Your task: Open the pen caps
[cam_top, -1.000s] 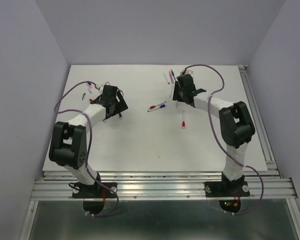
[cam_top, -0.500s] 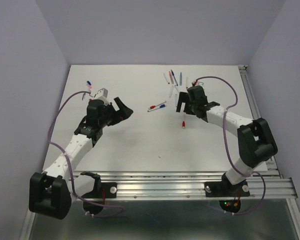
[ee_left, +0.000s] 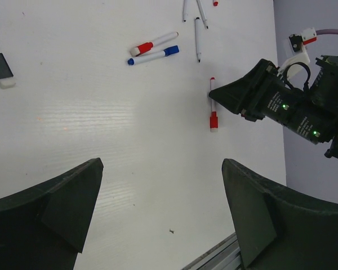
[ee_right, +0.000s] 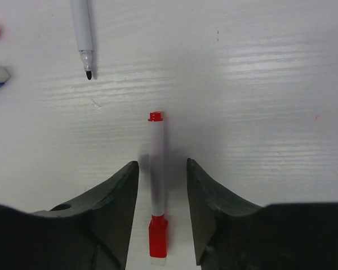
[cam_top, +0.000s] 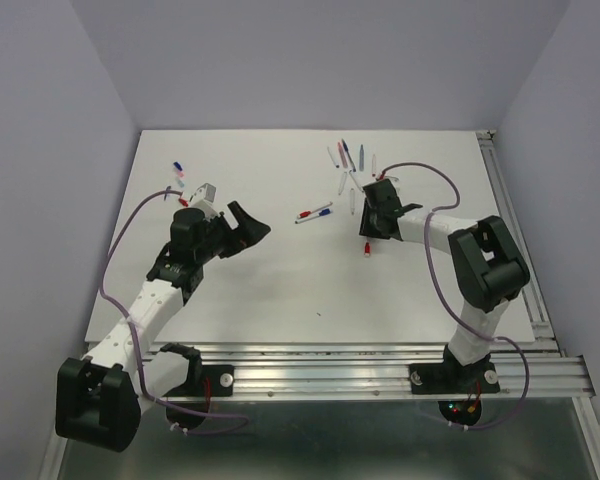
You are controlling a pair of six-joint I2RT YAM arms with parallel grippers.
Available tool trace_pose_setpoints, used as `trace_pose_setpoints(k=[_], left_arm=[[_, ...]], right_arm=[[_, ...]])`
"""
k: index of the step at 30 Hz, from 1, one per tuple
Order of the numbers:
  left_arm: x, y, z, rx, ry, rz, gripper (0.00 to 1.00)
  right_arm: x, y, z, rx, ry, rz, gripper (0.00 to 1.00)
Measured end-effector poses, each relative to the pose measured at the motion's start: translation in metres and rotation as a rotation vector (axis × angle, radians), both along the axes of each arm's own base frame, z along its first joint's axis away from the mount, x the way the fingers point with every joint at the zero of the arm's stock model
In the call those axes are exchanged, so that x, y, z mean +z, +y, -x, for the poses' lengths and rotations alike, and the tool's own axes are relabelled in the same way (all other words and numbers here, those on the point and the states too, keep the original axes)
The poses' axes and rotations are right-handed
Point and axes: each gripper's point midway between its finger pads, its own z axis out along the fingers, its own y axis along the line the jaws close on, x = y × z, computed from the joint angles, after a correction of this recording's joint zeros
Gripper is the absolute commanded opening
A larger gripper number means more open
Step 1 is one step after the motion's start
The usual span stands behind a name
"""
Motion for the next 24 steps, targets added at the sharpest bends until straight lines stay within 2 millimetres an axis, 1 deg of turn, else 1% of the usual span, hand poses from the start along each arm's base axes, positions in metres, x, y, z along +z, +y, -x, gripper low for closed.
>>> trace_pose_setpoints(k=[1,2,3,5,6,7,10,12,13,14,15,16,17,18,20,21,22,23,24], left_arm=[[0.001,0.0,0.0,-0.002,-0.003,0.002,0.99],[0.001,-0.001,0.0,-0.003,-0.005,0.003,0.99],[0.002,-0.001,0.0,-0.008,-0.007,0.005,0.99],[0.003,-0.003,0.0,-0.018,-0.013,0.011,0.99],[0.003,-0.004,0.0,-0.023,-0.015,0.014,0.99],[0.003,-0.005,0.0,-0.029,-0.019,0.017,0.99],[-0.001,-0.011,0.004,-0.061,-0.011,0.026,0.99],[-0.004,-0.018,0.008,-0.095,-0.008,0.036,0.99],[-0.007,-0.024,0.011,-0.122,-0.002,0.04,0.99],[-0.008,-0.029,0.013,-0.144,-0.001,0.043,0.99],[-0.009,-0.039,0.018,-0.186,-0.002,0.046,0.99],[-0.009,-0.045,0.022,-0.213,-0.007,0.047,0.99],[-0.011,-0.056,0.029,-0.259,-0.012,0.045,0.99],[-0.011,-0.065,0.034,-0.294,-0.021,0.045,0.99],[-0.012,-0.091,0.05,-0.404,-0.042,0.046,0.99],[-0.015,-0.104,0.059,-0.455,-0.043,0.043,0.99],[-0.02,-0.113,0.067,-0.497,-0.035,0.04,0.99],[-0.025,-0.122,0.075,-0.538,-0.026,0.038,0.98],[-0.029,-0.127,0.078,-0.555,-0.018,0.034,0.97]], right_arm=[[0.0,0.002,-0.002,0.001,0.001,-0.005,0.32],[-0.001,0.002,-0.002,-0.002,0.002,-0.005,0.28],[-0.002,0.003,-0.004,-0.006,0.002,-0.007,0.19],[-0.003,0.004,-0.006,-0.012,0.002,-0.014,0.12],[-0.003,0.005,-0.007,-0.017,0.002,-0.021,0.06],[-0.003,0.006,-0.008,-0.027,0.001,-0.027,0.04],[-0.002,0.006,-0.008,-0.056,-0.003,-0.039,0.02],[-0.002,0.006,-0.004,-0.08,-0.008,-0.056,0.01],[-0.001,0.005,0.001,-0.088,-0.007,-0.063,0.01],[0.0,0.004,0.012,-0.099,-0.006,-0.076,0.01],[0.005,0.005,0.023,-0.106,-0.013,-0.099,0.01],[0.01,0.007,0.031,-0.108,-0.029,-0.125,0.01],[0.016,0.009,0.038,-0.108,-0.049,-0.148,0.01],[0.029,0.017,0.05,-0.102,-0.083,-0.204,0.01],[0.05,0.035,0.068,-0.077,-0.145,-0.322,0.01],[0.057,0.044,0.074,-0.057,-0.16,-0.36,0.01],[0.071,0.061,0.084,-0.016,-0.19,-0.434,0.01],[0.077,0.07,0.089,0.001,-0.198,-0.476,0.01],[0.082,0.08,0.097,0.026,-0.201,-0.512,0.01]])
